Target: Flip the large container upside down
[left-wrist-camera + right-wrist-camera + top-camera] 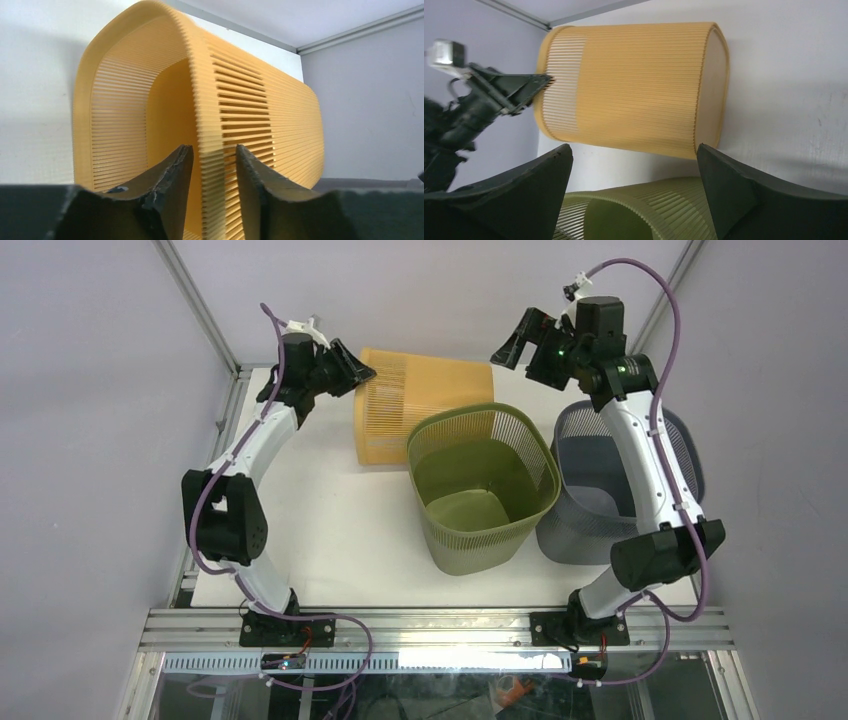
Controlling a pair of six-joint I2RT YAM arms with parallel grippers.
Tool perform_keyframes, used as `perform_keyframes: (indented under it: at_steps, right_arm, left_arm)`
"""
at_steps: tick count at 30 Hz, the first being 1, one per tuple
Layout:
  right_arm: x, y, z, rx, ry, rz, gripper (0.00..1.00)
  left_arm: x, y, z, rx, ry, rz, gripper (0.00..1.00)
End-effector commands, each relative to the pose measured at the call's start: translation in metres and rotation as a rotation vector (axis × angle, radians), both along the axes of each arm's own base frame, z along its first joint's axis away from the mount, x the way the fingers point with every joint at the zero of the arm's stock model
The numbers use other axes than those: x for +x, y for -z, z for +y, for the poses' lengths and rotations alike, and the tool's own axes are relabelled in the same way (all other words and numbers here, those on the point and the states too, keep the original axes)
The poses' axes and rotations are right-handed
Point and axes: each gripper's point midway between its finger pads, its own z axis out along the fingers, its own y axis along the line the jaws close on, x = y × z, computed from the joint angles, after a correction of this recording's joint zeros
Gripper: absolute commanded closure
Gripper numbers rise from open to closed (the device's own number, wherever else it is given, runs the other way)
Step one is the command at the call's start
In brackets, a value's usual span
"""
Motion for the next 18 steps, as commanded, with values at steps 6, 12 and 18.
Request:
perform_keyframes:
  at_steps: [6, 12, 18]
  right_arm:
    - [0.029, 0.017, 0.01, -0.19, 0.098, 0.056, 0.0]
    - [0.029, 0.01, 0.013, -0.181, 0.098, 0.022, 0.01]
    - [0.028, 0.008, 0.012, -0.098, 0.062, 0.025, 0.01]
  left_arm:
    - [-0.026, -0.049, -0.005, -0.045, 0.071, -0.067, 1.0]
    - [-0.042, -0.081, 0.003, -0.369, 0.136, -0.149, 1.0]
    - [-0.058, -0.075, 0.019, -0.624, 0.192, -0.126, 1.0]
